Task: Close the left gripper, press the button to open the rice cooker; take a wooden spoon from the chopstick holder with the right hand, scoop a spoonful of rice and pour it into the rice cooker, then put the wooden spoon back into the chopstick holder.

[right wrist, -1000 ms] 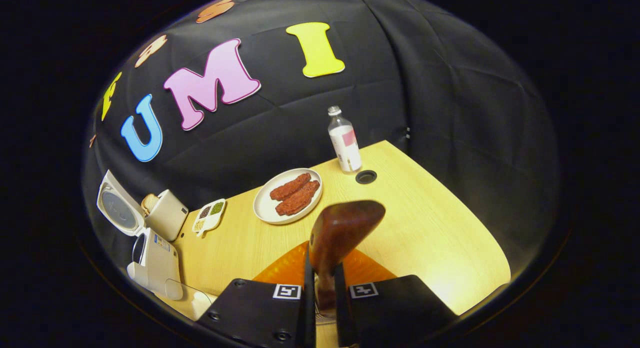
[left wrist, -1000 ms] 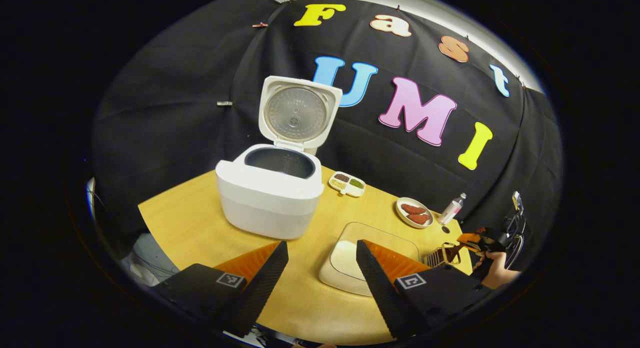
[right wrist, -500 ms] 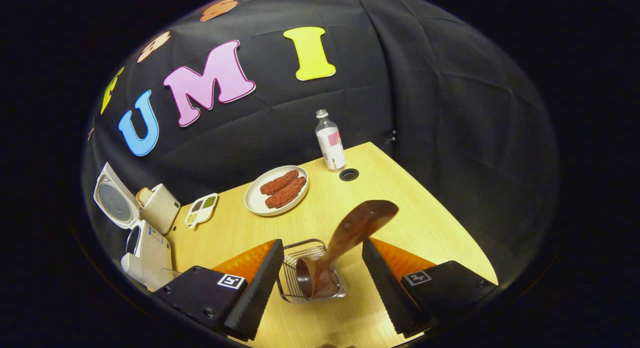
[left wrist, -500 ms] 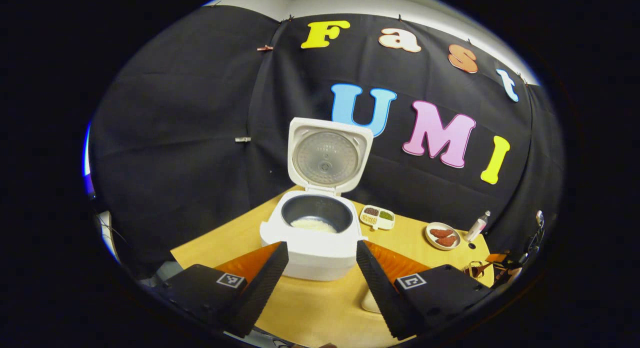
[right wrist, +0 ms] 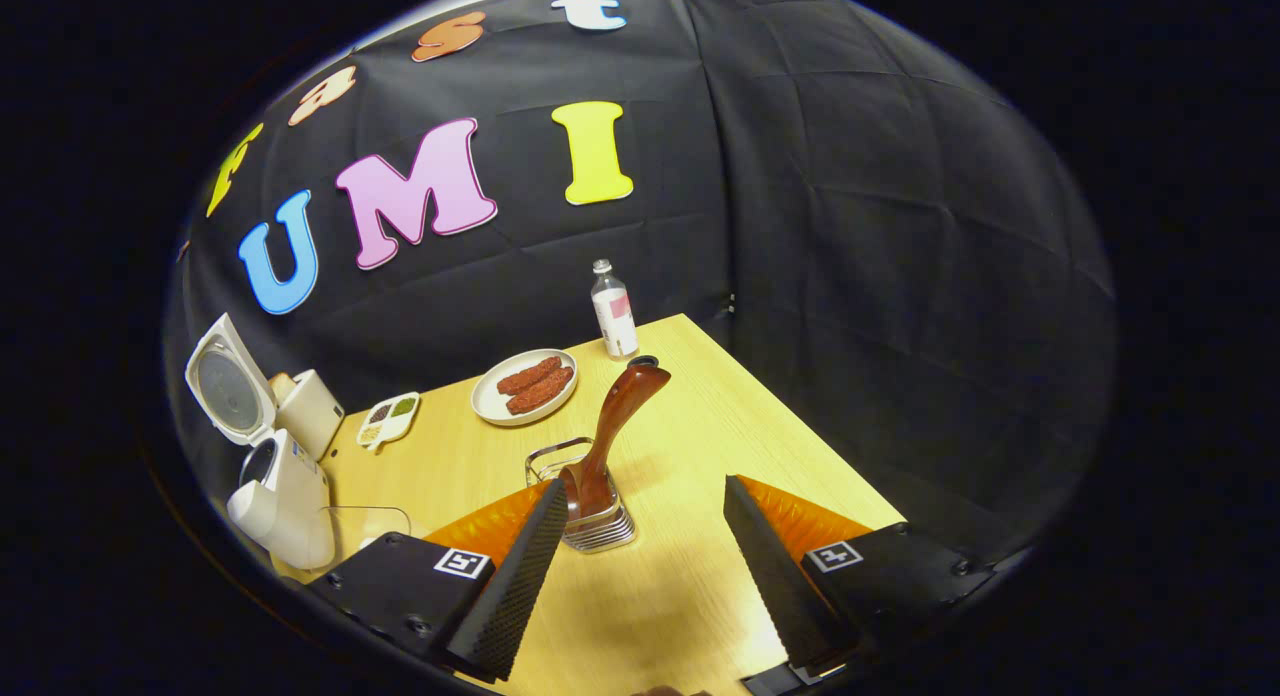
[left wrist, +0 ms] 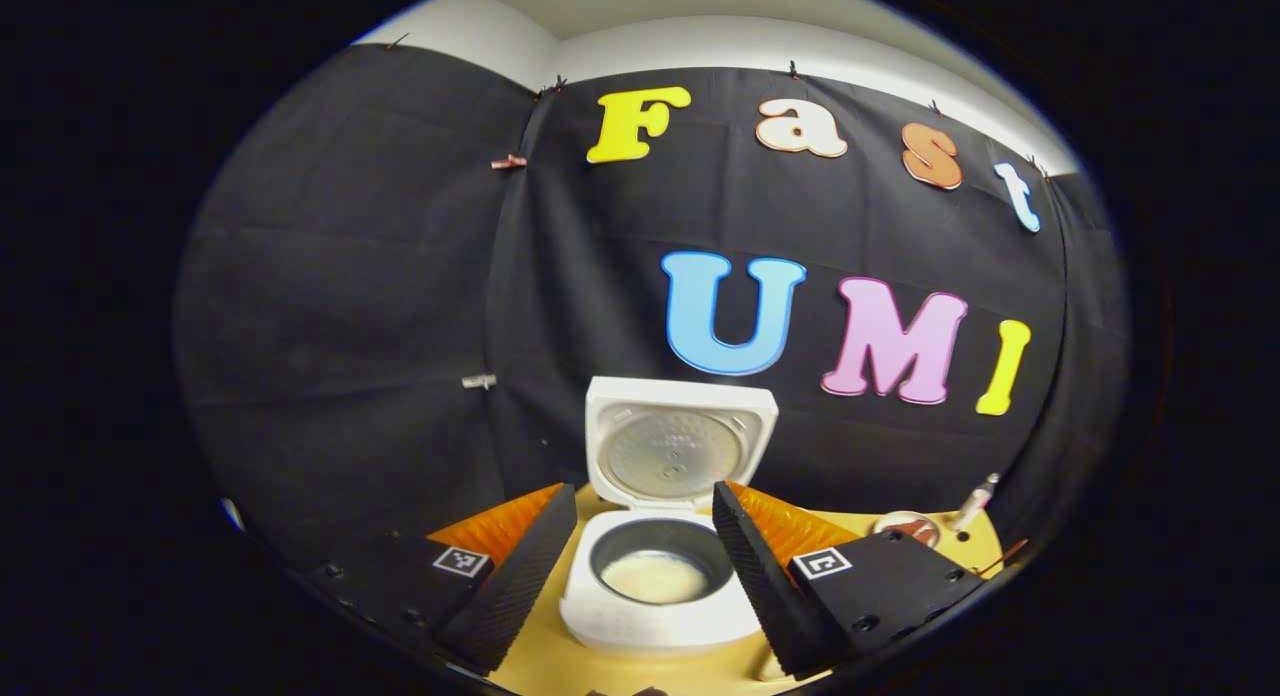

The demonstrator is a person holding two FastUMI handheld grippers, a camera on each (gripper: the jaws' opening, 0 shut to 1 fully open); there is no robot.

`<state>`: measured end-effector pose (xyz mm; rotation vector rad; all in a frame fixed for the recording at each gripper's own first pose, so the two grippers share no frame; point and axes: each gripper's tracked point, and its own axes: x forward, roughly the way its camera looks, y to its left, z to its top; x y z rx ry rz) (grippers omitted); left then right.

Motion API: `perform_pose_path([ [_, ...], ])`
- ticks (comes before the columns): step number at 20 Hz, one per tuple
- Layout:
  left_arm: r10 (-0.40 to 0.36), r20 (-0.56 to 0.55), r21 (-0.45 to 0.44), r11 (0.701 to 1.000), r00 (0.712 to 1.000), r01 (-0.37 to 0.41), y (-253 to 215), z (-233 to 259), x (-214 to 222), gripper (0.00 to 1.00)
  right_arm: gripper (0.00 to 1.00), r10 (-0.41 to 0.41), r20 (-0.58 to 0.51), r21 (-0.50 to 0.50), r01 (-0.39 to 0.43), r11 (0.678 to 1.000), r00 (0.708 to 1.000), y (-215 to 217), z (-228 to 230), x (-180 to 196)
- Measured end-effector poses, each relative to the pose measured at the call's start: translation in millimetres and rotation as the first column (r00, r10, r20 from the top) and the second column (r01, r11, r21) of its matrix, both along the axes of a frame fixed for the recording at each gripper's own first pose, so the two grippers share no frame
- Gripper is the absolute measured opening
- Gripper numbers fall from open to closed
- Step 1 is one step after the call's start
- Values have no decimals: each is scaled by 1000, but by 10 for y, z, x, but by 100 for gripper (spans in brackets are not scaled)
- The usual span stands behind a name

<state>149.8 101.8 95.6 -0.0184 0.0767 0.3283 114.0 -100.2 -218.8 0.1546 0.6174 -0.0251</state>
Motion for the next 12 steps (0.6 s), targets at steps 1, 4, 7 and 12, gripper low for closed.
perform_pose_path([
  [1,2,14,18,1000,1000,-2,56,119,100,94,99,-3,8,-6,3,1000,1000,0,46,-65],
  [4,-20,76,37,999,997,18,175,491,416,94,99,26,10,27,-27,999,1000,192,187,-321],
  [7,-15,110,85,996,994,6,373,795,773,94,99,77,42,-28,-76,997,996,313,319,-494],
  [12,-90,100,43,995,991,86,399,999,1495,94,99,189,49,-95,-184,978,981,606,446,-759],
])
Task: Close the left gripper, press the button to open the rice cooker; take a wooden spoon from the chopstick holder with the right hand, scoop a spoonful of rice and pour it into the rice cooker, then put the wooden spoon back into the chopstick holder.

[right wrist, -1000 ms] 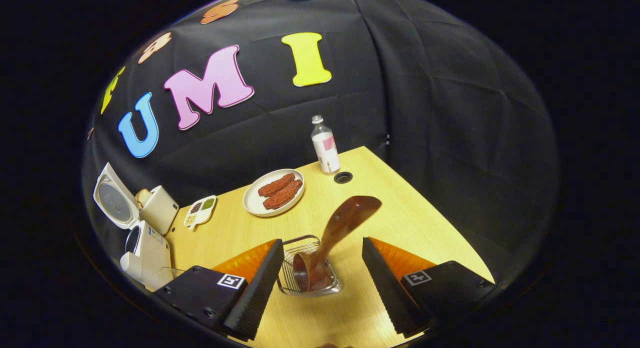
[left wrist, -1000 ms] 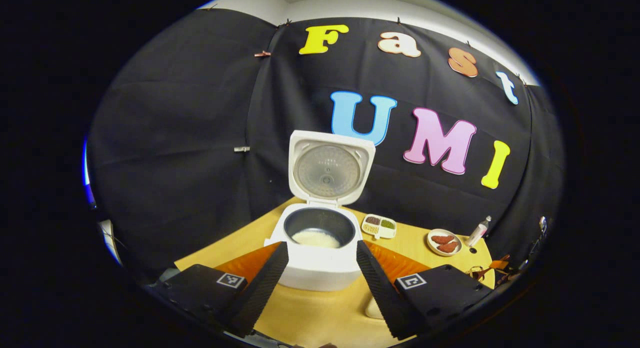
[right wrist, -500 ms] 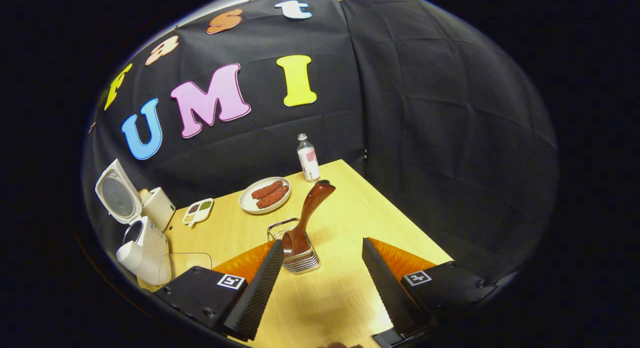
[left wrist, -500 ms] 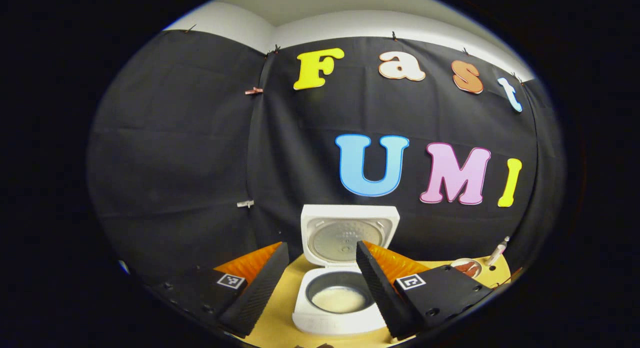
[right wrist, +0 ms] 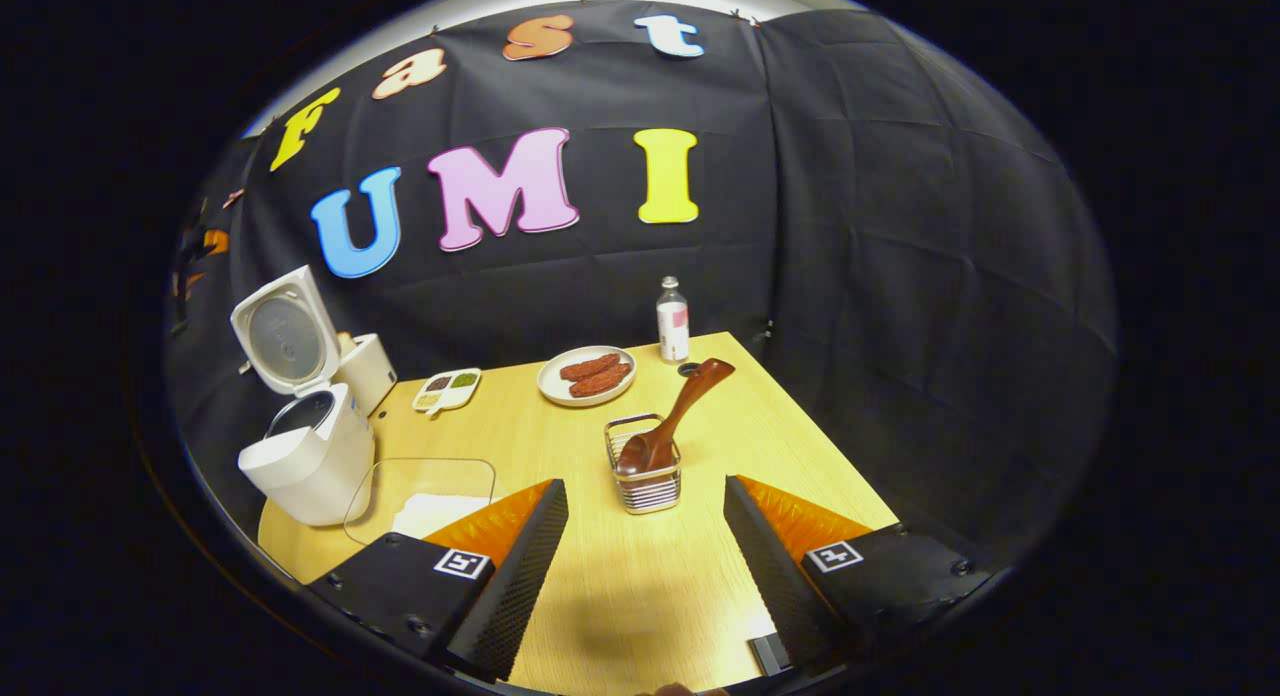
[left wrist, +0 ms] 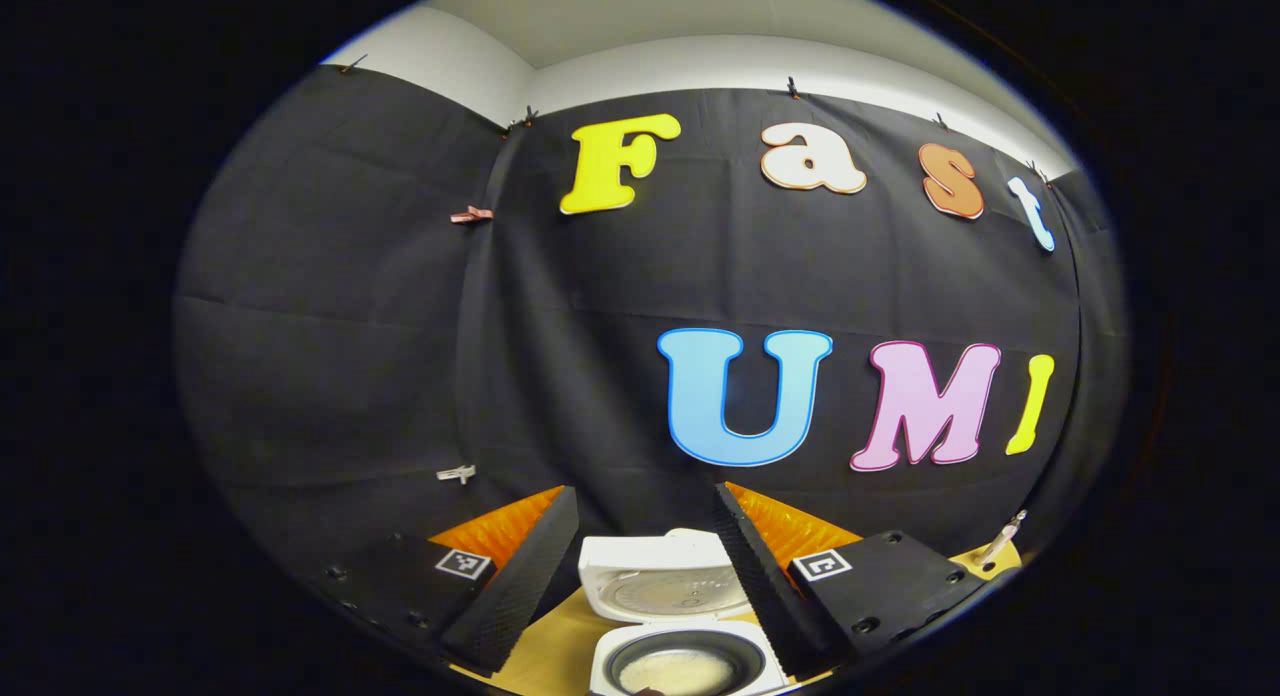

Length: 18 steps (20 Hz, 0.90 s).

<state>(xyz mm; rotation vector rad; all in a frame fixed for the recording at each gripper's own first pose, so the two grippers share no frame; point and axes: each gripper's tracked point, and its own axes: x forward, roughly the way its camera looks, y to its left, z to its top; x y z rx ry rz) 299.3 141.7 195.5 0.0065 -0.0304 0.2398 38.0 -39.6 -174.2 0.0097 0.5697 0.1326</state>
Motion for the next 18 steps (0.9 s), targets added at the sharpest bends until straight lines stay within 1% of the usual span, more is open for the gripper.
perform_pose_path([
  [2,-40,-31,-8,999,999,40,-35,-48,297,94,99,24,17,-10,-24,1000,1000,122,65,-46],
  [4,-48,-74,8,999,996,49,-34,-182,638,94,98,58,16,-2,-58,998,998,304,75,-138],
  [5,-60,-106,-1,998,993,60,-63,-292,813,94,99,76,12,-1,-76,997,997,390,76,-182],
  [7,-85,-161,-47,996,983,78,-146,-498,1123,93,99,111,13,-10,-111,994,994,519,74,-239],
  [10,-70,-261,-64,996,963,56,-114,-844,1408,93,99,133,24,-10,-133,991,991,653,91,-301],
  [12,-60,-294,-89,995,954,35,-79,-984,1500,93,99,140,24,-30,-140,990,990,656,52,-324],
  [14,-35,-361,-123,992,932,-11,-44,-1208,1435,93,100,139,17,-35,-138,990,990,647,17,-344],
  [15,-23,-367,-99,995,930,-14,-16,-1182,1409,95,100,137,11,-26,-137,990,990,663,-3,-350],
  [16,-25,-389,-103,994,921,-17,-36,-1212,1352,92,100,135,4,-17,-135,991,991,663,-25,-342],
  [18,-21,-424,-78,997,905,-13,-99,-1257,1181,94,100,129,-4,10,-129,992,992,676,-39,-309],
])
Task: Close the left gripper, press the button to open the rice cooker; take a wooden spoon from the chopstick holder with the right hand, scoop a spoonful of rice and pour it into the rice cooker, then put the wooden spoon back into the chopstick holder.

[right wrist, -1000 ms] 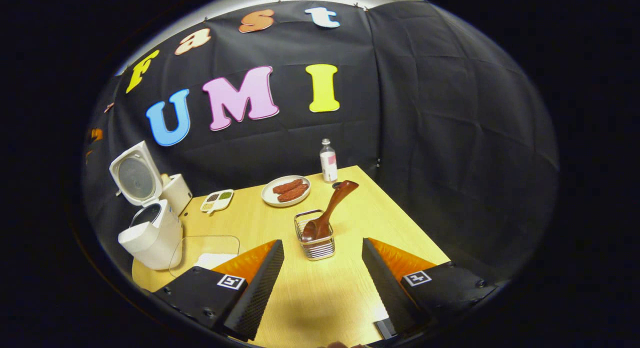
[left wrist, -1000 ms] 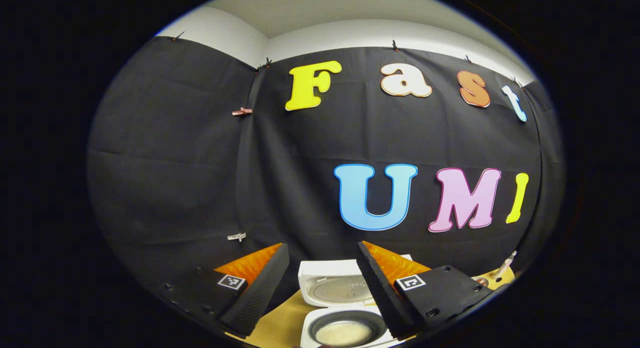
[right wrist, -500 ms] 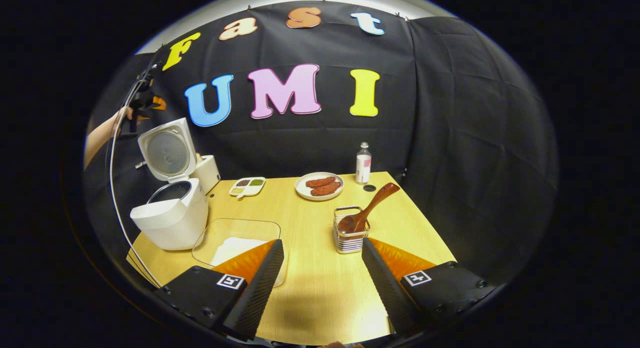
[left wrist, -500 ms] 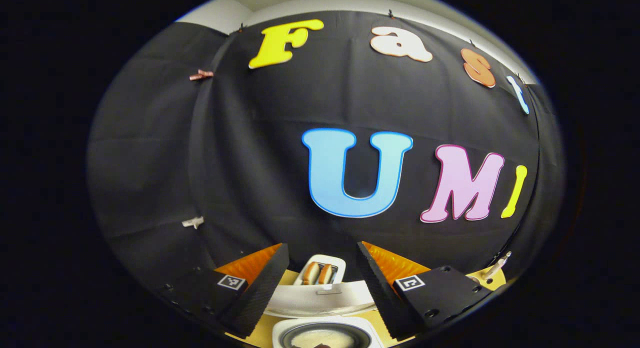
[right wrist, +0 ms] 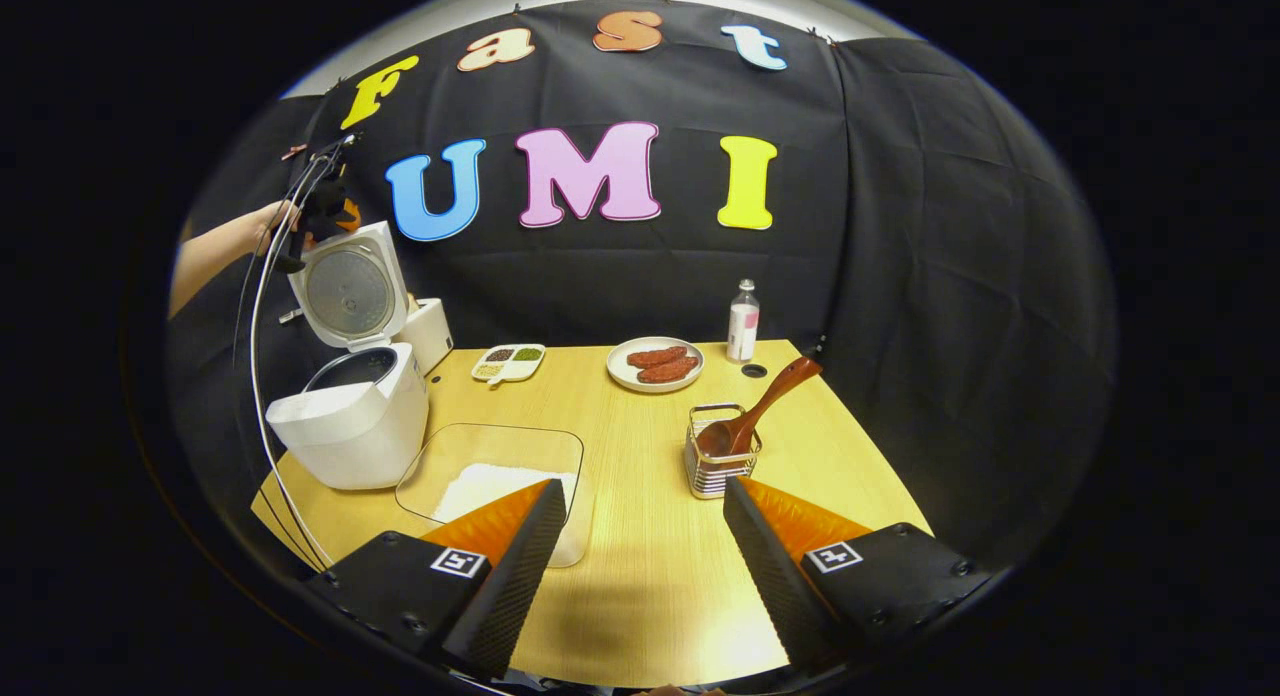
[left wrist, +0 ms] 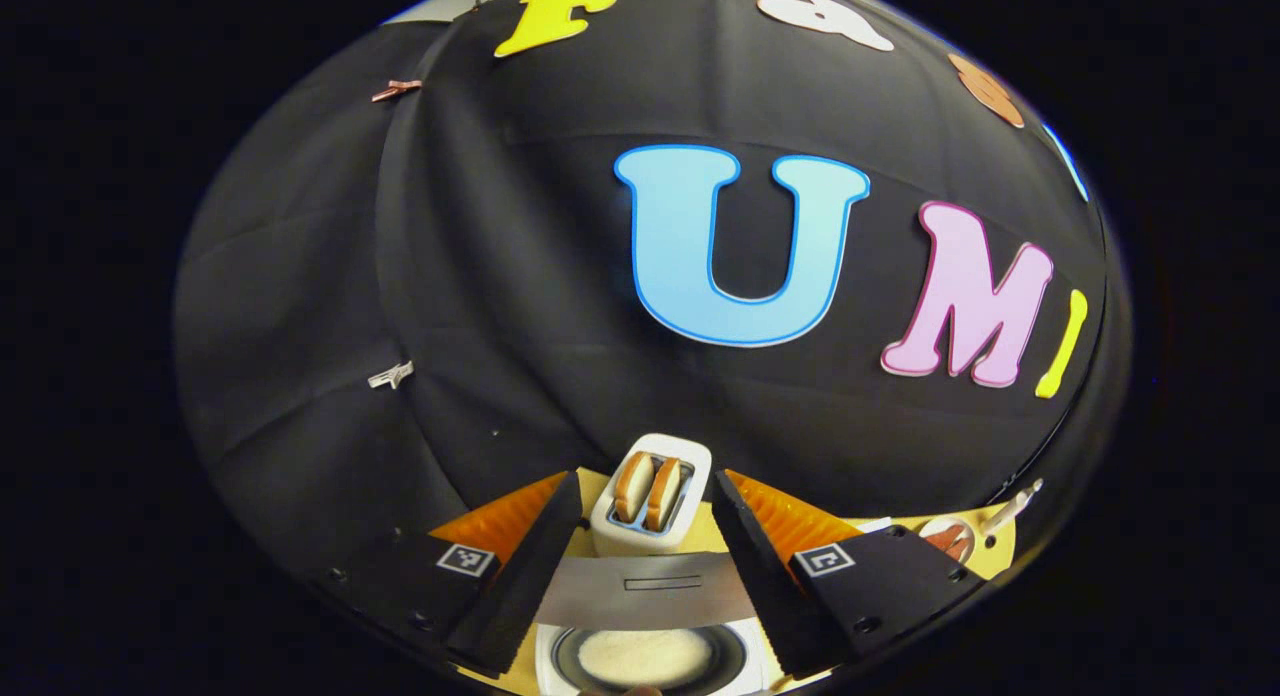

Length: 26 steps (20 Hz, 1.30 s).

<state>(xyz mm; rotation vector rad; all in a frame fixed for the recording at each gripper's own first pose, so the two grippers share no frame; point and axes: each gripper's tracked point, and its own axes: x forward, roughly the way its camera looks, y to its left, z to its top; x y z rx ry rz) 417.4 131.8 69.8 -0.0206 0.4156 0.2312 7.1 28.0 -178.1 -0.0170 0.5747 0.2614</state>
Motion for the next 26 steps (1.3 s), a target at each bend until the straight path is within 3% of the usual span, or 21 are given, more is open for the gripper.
perform_pose_path([
  [4,-5,-24,-37,999,1000,4,-121,-149,-390,94,100,1,16,45,-1,999,1000,47,37,85],
  [9,-18,-67,-32,999,998,16,-280,-517,-938,94,99,62,4,56,-62,996,998,139,-37,18],
  [13,12,-37,-54,998,999,-14,-395,-935,-1285,94,99,115,15,43,-115,992,993,187,-43,-36],
  [17,-12,-38,14,1000,999,12,-436,-1290,-1464,95,99,152,9,39,-152,988,988,222,-91,-95],
  [21,0,5,-43,999,1000,0,-470,-1537,-1579,96,99,180,16,10,-180,984,984,229,-124,-107],
  [26,3,-55,-9,1000,998,-4,-506,-1994,-1700,97,99,174,31,-3,-174,985,984,165,-130,-21],
])
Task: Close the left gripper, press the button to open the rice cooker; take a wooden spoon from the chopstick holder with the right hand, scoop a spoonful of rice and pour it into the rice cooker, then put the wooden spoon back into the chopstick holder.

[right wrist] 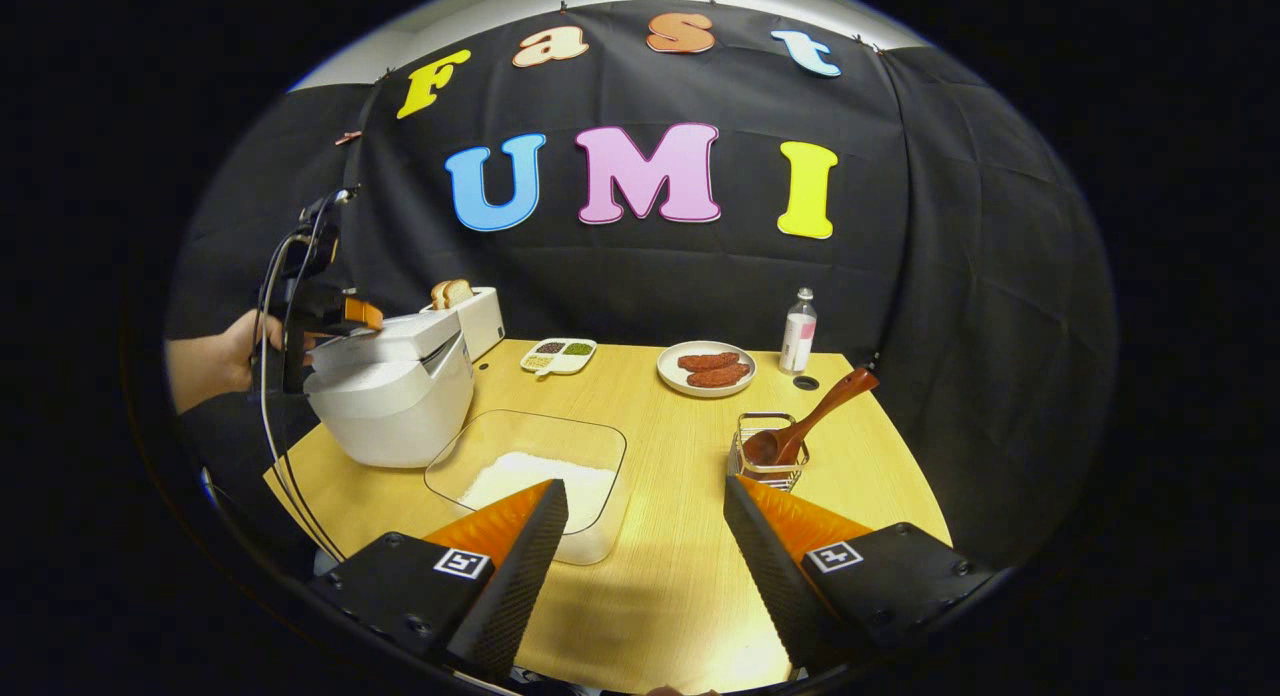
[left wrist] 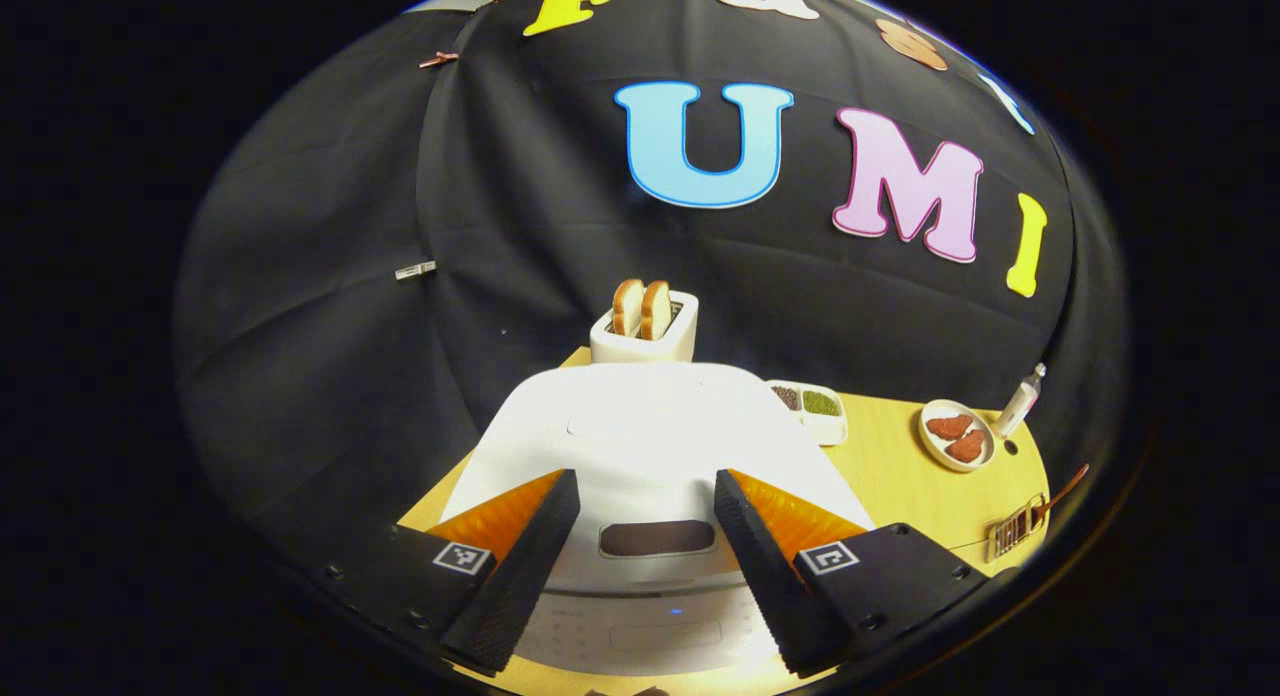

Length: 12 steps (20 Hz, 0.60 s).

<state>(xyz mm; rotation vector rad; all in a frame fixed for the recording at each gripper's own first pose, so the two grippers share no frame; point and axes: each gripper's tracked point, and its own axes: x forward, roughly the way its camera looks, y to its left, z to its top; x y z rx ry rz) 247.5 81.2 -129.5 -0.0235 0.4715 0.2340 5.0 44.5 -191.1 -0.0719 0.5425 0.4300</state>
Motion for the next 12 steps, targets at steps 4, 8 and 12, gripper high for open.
perform_pose_path([
  [4,-5,-30,10,1000,1000,6,-54,-194,-43,98,99,-15,17,-14,15,1000,1000,-108,8,85],
  [8,-37,13,43,998,999,36,-59,-191,-34,98,99,-21,8,-11,21,1000,1000,-219,-33,179],
  [12,-4,52,6,1000,999,3,-148,-49,-153,99,99,-18,23,5,18,1000,1000,-284,8,356],
])
